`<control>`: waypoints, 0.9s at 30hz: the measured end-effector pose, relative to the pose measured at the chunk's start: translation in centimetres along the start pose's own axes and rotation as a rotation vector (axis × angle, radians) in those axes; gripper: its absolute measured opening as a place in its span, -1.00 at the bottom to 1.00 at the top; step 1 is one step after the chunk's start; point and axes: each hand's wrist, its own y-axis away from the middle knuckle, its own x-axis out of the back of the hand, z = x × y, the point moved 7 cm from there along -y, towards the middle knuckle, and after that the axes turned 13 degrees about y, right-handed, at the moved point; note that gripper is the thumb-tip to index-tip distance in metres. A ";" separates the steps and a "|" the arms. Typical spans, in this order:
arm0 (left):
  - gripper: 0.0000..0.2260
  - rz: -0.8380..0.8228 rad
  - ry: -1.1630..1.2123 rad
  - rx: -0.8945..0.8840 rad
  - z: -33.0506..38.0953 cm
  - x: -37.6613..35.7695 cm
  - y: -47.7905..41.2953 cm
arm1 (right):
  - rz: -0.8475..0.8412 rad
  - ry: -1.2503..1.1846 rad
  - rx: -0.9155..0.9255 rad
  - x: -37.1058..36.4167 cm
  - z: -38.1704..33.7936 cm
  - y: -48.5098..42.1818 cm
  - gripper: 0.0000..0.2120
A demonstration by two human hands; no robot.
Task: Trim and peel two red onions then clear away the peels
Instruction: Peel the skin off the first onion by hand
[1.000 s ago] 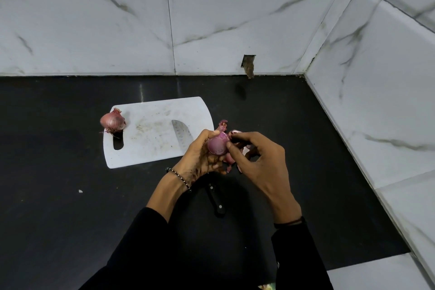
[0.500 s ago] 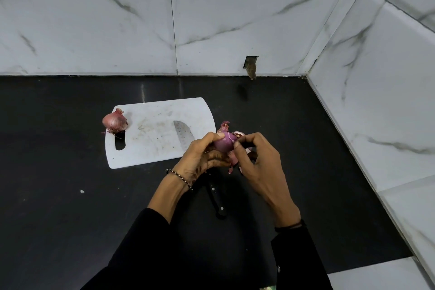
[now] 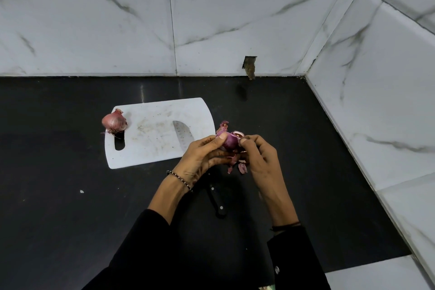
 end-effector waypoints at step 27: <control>-0.55 -0.041 0.161 -0.010 -0.5 0.6 -0.1 | 0.006 -0.929 -0.495 -1.7 2.4 -0.3 -0.83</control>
